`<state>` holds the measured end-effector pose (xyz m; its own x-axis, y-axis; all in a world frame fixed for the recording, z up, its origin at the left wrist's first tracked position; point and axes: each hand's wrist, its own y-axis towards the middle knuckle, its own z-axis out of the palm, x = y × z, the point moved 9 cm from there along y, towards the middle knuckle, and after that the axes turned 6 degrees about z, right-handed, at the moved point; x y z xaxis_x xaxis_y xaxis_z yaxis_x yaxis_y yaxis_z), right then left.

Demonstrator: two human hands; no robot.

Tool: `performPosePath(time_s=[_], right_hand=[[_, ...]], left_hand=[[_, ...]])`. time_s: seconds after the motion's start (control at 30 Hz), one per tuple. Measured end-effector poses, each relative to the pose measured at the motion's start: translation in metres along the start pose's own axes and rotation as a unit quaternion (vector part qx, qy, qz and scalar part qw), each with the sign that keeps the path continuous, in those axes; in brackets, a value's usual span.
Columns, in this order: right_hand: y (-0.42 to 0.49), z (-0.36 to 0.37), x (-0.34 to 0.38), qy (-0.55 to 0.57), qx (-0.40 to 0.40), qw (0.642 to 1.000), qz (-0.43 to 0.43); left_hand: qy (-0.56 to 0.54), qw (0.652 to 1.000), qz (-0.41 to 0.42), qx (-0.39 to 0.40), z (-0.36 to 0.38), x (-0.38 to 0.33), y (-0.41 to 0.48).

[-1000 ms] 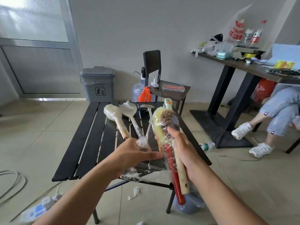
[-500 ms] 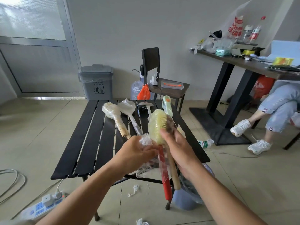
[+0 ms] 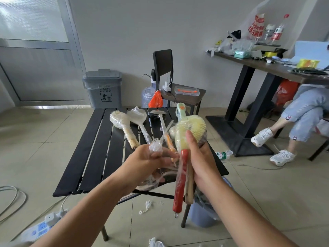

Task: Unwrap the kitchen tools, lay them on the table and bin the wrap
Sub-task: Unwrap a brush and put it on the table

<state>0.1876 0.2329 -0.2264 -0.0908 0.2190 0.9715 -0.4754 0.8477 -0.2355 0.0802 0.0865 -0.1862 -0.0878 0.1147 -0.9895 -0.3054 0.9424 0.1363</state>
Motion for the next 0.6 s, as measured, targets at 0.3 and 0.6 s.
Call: performPosePath(time_s=[0.3, 0.6], right_hand=[[0.012, -0.014, 0.008, 0.072, -0.017, 0.997, 0.004], [0.007, -0.028, 0.029, 0.002, -0.015, 1.0, -0.019]], left_hand=[[0.003, 0.999, -0.044, -0.028, -0.016, 0.01, 0.006], [0.019, 0.991, -0.076, -0.11, -0.055, 0.007, 0.0]])
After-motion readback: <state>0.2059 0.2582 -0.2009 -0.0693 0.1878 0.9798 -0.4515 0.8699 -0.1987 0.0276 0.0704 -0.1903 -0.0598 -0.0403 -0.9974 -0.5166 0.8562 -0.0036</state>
